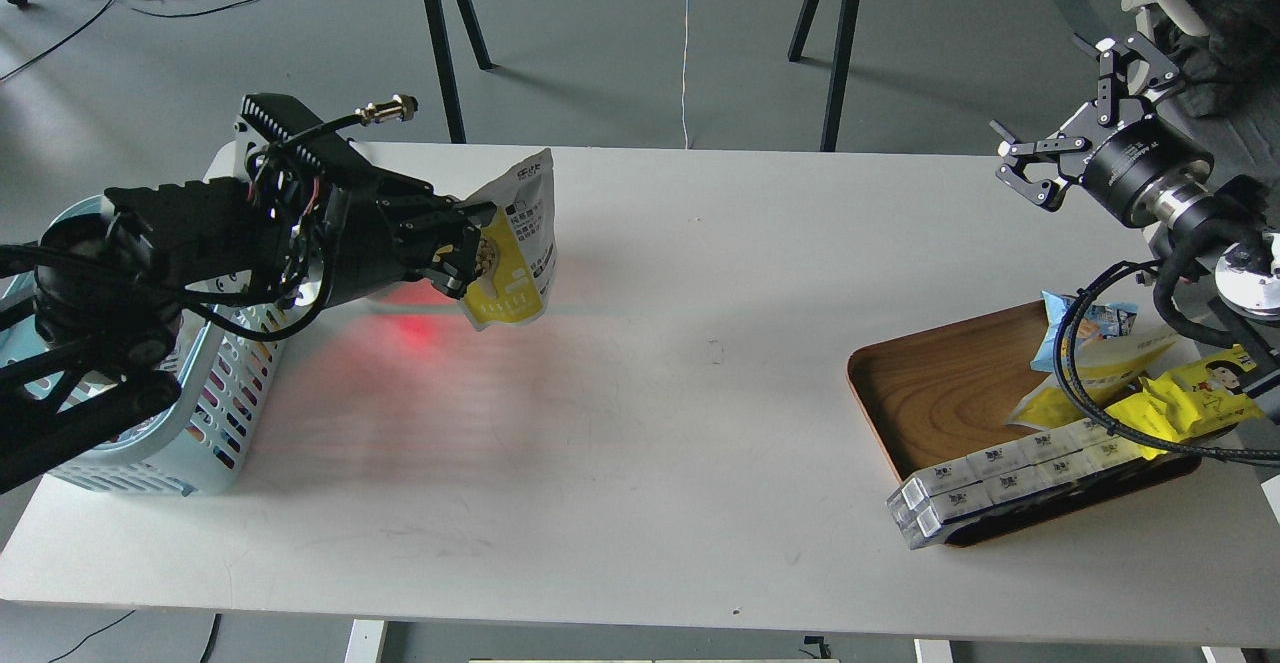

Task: Scan snack and place in basket
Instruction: 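Hold the packet in front of the scanner's red light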

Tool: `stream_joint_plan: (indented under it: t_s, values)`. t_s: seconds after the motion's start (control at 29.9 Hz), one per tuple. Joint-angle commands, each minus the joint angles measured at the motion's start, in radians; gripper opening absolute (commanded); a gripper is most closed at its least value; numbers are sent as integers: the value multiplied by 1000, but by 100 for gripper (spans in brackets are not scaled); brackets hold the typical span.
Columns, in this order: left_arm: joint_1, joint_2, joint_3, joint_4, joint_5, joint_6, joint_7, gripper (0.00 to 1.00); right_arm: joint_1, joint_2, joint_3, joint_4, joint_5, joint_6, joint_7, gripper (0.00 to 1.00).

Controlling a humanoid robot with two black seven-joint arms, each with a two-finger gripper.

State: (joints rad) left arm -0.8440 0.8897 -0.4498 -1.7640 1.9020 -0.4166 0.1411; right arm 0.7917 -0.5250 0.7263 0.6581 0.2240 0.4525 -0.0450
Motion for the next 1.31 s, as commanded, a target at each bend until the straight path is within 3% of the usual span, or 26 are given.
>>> stream_joint_plan:
  t_s: [0.0,0.74,1.04,1.27]
  values:
    - [14,12,-3,0,-1,64,-1,0,0,0,-1,0,0,0,0,99]
    - [100,45,-1,11,-1,303,-21,0,-5,-1,-1,3,0,0,-1,99]
    - [112,94,10,11,12,292,-25,1,-5,-1,-1,2,0,0,-1,99]
    - [111,109,10,11,84,240,-61,1,-5,-1,-1,3,0,0,-1,99]
